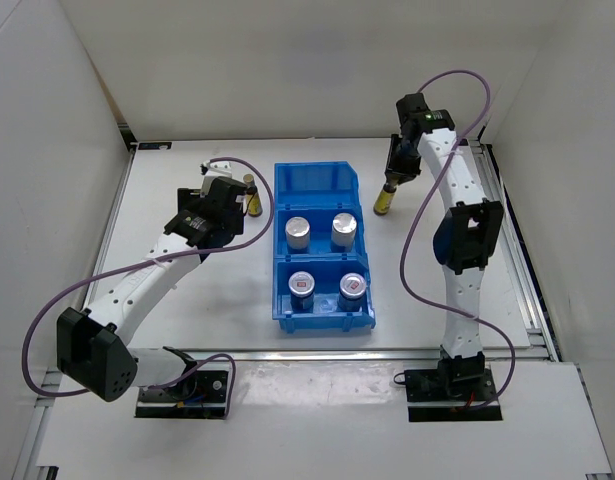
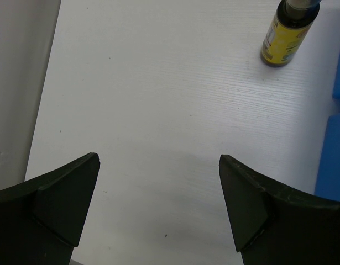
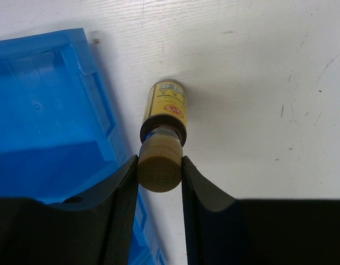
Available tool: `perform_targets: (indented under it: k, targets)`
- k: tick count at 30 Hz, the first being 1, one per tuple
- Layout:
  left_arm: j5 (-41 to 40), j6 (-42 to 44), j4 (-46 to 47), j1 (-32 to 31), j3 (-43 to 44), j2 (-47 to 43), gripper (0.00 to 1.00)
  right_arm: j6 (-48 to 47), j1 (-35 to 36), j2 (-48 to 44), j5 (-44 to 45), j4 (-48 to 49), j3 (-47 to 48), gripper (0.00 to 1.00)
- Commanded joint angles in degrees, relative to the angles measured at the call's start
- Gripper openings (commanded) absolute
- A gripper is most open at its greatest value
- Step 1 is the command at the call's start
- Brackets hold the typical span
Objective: Organize the condiment bottles
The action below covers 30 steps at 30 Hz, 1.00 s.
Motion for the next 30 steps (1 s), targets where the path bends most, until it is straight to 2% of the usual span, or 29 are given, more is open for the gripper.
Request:
perform_targets:
  k: [1, 3, 7, 12, 16, 22, 30]
  targets:
    - [-0.93, 0.24, 0.74, 0.19, 2.05, -1.42, 1.0, 0.16, -0.03, -3.85, 1.83, -0.09, 0.24, 0.06]
    - [-0.93, 0.24, 0.74, 0.19, 2.05, -1.42, 1.0, 0.69, 0.58, -7.19, 4.11, 1.13, 0.24, 0.01]
    - [-0.93, 0.24, 0.74, 0.19, 2.05, -1.42, 1.0, 0.69, 4.44, -12.82, 7.02, 3.33, 0.24, 0.0]
    - [-0.93, 0.24, 0.74, 0.19, 2.05, -1.42, 1.0, -1.41, 10.15, -15.9, 11.14, 7.02, 0.24, 0.0]
    - [-0.93, 0.24, 0.74, 0.19, 2.05, -1.42, 1.0, -2.82, 13.85, -15.91, 10.55, 8.78, 1.45, 0.0]
    - [-0.93, 0.24, 0.74, 0.19, 2.05, -1.95, 1.0, -2.82, 16.84, -8.9, 7.91, 8.78, 2.26, 0.0]
    - [-0.93, 0.24, 0.74, 0.19, 2.05, -2.47, 1.0, -1.68, 16.84, -2.83, 5.54, 8.78, 4.1, 0.0]
